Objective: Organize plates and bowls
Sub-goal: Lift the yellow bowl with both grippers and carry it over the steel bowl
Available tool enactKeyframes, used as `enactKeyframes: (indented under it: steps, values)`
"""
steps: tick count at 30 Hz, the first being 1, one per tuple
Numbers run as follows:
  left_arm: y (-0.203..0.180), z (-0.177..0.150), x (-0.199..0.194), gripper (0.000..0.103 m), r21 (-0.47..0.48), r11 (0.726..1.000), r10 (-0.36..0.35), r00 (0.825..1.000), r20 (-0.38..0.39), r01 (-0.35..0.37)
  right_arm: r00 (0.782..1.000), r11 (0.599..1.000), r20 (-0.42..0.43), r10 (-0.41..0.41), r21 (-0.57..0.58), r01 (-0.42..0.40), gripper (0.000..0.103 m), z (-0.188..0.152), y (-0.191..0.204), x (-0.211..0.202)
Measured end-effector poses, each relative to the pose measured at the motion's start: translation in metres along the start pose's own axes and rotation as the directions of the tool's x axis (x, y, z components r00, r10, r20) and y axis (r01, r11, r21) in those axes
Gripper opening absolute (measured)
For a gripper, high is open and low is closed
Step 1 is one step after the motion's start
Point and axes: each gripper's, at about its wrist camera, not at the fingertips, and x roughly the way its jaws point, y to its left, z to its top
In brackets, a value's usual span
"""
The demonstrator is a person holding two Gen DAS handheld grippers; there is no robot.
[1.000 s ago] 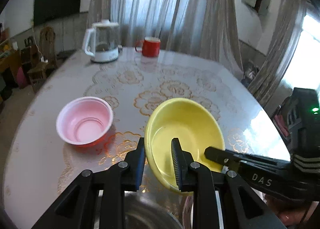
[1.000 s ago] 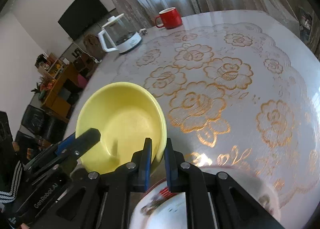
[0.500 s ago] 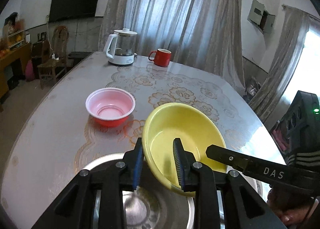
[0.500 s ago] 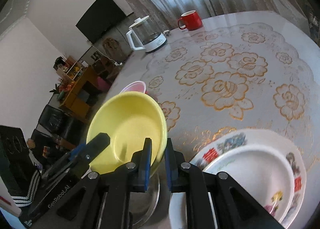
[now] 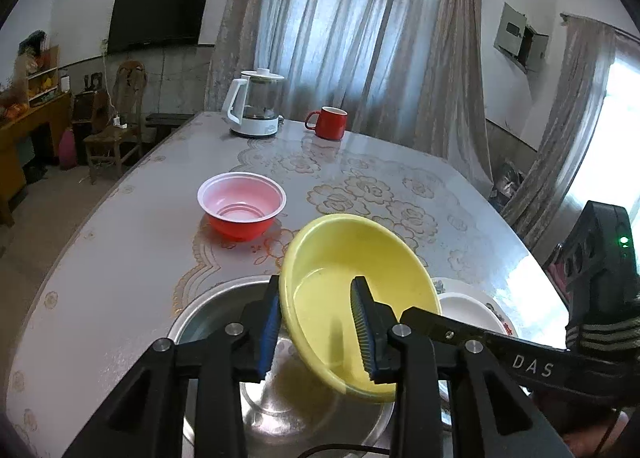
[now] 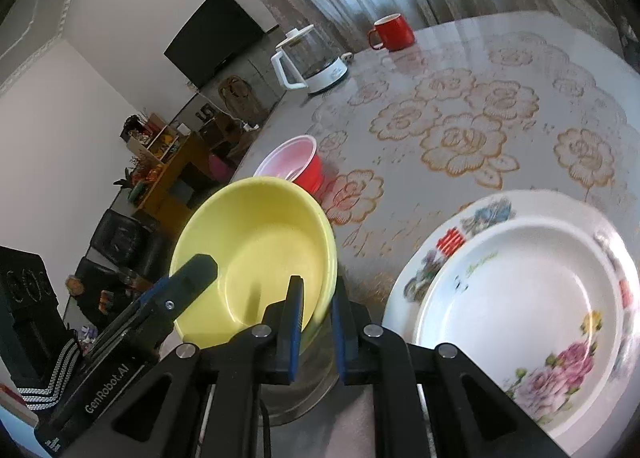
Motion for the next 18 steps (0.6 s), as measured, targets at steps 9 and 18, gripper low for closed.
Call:
enactKeyframes:
  steps: [9, 18]
  values:
    - [0.013, -0.013, -0.009, 0.035, -0.035, 0.999, 0.006, 1.0, -0.018, -0.006, 1.0, 1.0, -0.003, 0.007, -0.007, -0.007, 0.013, -0.011, 0.009, 0.003]
    - [0.024, -0.031, -0.011, 0.035, -0.054, 0.998, 0.009, 0.999, -0.047, -0.012, 1.0, 0.999, -0.008, -0.018, -0.033, 0.017, 0.013, -0.027, 0.019, 0.005]
